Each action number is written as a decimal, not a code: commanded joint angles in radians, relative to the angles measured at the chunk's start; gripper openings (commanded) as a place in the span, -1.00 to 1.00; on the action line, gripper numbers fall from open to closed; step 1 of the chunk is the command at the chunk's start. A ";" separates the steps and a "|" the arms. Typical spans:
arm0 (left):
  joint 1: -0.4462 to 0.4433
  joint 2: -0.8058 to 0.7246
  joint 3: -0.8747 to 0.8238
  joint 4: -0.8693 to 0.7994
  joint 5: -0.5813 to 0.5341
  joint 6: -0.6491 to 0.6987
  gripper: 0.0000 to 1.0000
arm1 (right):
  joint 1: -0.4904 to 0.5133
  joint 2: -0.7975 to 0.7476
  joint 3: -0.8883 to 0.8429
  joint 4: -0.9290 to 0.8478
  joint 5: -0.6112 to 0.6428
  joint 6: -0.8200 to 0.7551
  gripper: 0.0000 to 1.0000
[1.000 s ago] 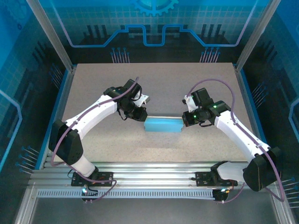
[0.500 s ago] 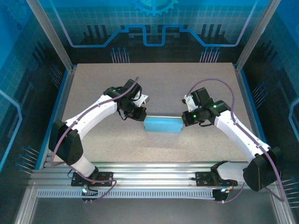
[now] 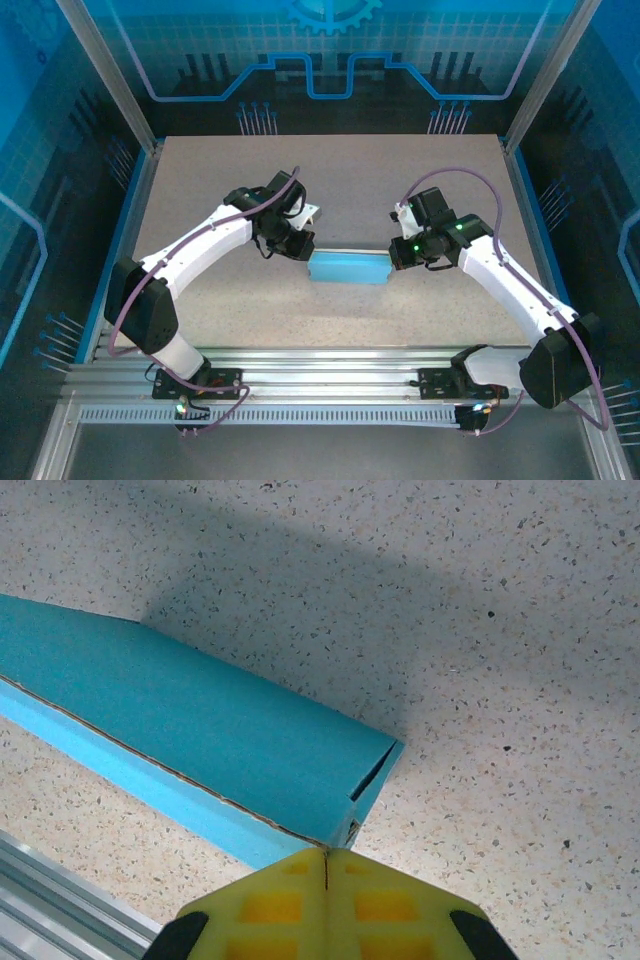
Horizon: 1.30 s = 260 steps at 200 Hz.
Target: Fold the paper box
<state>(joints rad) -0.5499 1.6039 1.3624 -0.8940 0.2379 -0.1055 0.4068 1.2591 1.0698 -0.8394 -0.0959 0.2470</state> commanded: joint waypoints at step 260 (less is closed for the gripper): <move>-0.037 0.021 -0.083 0.012 -0.011 -0.053 -0.86 | 0.046 -0.142 -0.027 -0.022 0.019 0.086 -0.51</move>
<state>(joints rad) -0.5735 1.5970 1.3098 -0.8478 0.2234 -0.1329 0.4461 1.1511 0.9863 -0.8211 -0.0746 0.3309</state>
